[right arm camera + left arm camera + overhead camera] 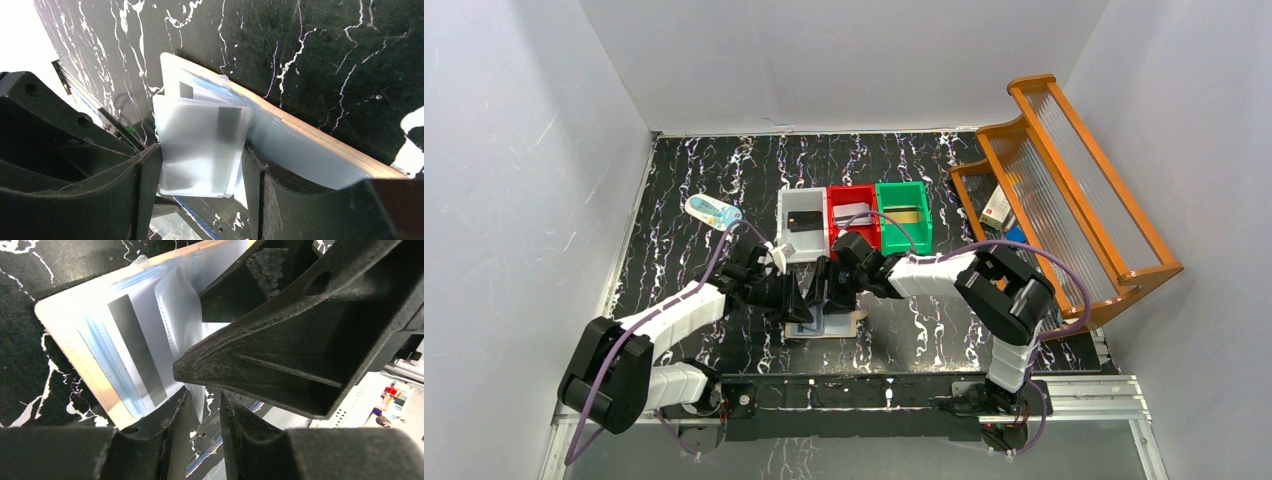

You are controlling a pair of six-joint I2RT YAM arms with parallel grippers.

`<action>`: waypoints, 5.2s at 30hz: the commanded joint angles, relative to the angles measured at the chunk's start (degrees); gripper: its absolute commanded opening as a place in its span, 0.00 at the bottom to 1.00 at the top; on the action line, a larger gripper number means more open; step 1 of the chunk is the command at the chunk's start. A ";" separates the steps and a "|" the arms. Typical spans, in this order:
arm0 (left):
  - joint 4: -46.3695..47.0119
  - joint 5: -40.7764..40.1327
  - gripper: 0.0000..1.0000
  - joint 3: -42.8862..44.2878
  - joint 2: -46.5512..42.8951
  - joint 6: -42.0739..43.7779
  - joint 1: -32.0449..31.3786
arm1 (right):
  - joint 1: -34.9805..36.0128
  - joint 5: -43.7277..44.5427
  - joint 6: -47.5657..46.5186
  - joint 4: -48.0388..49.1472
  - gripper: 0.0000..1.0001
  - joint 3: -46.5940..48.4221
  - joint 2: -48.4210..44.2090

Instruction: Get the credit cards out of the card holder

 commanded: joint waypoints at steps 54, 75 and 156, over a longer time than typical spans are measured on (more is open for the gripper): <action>5.36 -6.59 0.63 4.37 -3.50 -8.95 -1.02 | 0.42 16.71 2.51 -2.30 0.58 -9.27 -22.65; 14.75 1.38 0.62 -1.89 -0.39 -8.58 -0.91 | 2.27 17.56 6.62 3.68 0.48 -16.46 -13.33; 14.71 -0.26 0.00 -5.67 2.50 -5.70 -0.83 | 2.92 11.42 4.10 12.74 0.48 -15.03 -13.87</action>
